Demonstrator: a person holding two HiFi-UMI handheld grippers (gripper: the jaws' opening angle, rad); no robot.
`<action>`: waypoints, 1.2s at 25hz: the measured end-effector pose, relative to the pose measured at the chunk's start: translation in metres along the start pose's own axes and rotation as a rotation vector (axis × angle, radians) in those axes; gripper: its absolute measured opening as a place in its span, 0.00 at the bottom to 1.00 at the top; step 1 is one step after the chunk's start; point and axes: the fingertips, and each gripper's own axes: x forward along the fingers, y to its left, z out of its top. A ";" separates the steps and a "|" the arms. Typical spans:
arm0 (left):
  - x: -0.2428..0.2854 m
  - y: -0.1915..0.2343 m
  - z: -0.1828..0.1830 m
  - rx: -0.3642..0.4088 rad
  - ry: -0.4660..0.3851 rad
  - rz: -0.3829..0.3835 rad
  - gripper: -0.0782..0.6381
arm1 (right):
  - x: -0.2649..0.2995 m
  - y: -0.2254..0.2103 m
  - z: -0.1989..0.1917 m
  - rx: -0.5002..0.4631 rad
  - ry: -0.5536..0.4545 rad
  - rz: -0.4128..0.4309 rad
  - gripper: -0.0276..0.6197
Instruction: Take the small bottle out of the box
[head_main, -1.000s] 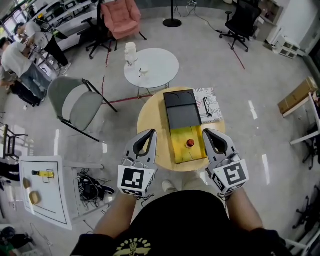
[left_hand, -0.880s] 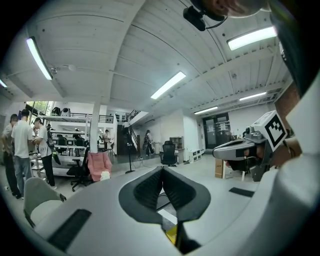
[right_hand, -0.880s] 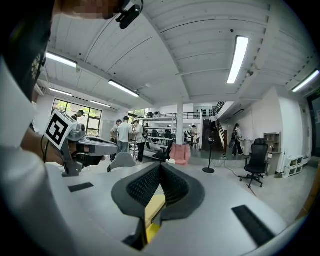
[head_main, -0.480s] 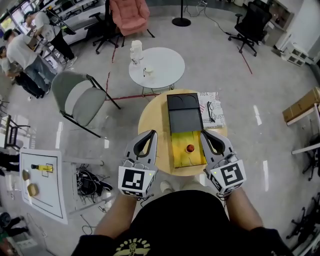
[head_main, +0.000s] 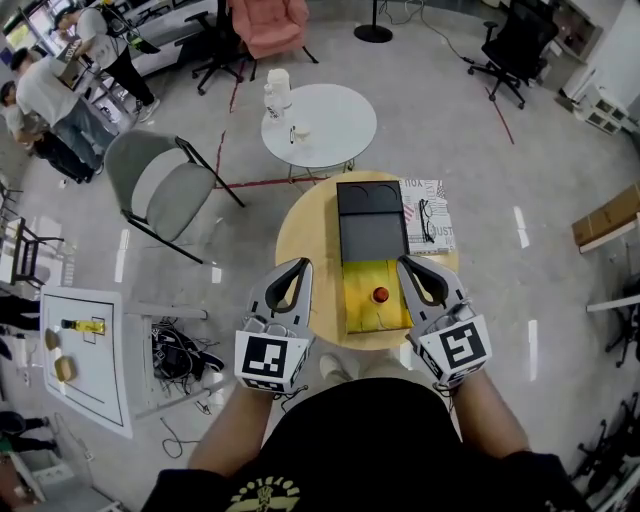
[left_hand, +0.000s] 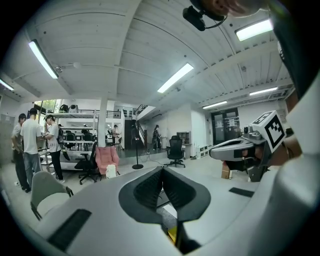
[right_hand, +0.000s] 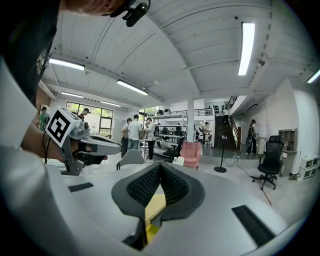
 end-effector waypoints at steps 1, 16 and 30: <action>0.001 -0.001 -0.001 0.001 0.004 -0.001 0.13 | 0.001 -0.001 -0.001 0.001 -0.001 0.003 0.07; 0.011 -0.007 0.003 0.010 0.003 -0.014 0.13 | 0.008 -0.001 -0.033 0.020 0.037 0.023 0.12; 0.003 0.000 -0.002 0.013 0.017 0.000 0.13 | 0.018 0.004 -0.065 0.038 0.089 0.023 0.16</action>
